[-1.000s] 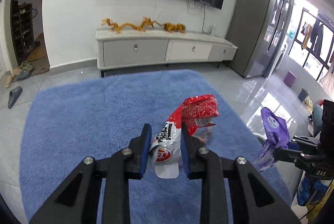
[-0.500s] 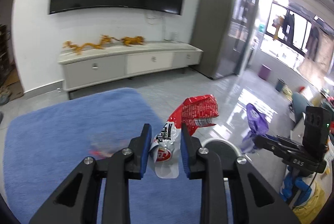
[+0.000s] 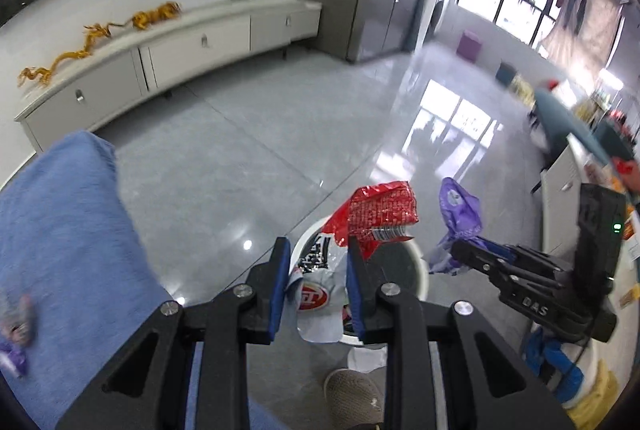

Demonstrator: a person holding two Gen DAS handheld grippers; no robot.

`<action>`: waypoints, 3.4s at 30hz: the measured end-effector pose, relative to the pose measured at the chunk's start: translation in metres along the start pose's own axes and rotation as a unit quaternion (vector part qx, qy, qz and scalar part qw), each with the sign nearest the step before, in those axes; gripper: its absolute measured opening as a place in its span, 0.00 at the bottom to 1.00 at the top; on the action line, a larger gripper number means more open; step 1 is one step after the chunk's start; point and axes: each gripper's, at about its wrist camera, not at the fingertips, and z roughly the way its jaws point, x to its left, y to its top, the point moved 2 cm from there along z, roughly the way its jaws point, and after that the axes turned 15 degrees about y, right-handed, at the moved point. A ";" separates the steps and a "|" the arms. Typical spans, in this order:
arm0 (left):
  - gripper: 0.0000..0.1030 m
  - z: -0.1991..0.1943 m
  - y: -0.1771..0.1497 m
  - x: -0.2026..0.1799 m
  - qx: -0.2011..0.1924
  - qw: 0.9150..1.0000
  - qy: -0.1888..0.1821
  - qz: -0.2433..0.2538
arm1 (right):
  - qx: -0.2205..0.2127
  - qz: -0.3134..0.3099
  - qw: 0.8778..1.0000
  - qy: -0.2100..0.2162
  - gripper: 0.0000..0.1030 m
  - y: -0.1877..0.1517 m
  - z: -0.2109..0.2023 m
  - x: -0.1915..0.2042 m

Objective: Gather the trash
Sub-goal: 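Carry both wrappers over the trash bin and open both tools, then return both tools to the table above the last wrappers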

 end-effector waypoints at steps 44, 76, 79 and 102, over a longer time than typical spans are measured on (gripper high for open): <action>0.65 -0.155 -0.066 0.144 -0.106 0.972 0.135 -0.158 | -0.057 -0.115 0.992 0.004 0.67 0.018 -0.037 0.160; 0.74 -0.159 -0.194 0.343 -0.078 0.921 0.238 -0.298 | 0.010 -0.223 0.972 0.075 0.68 -0.002 0.059 0.284; 0.74 -0.146 -0.191 0.342 -0.066 0.922 0.245 -0.293 | 0.023 -0.219 0.972 0.078 0.68 -0.004 0.074 0.279; 0.74 -0.094 -0.170 0.325 -0.041 0.940 0.226 -0.251 | 0.087 -0.216 0.968 0.097 0.68 -0.012 0.137 0.274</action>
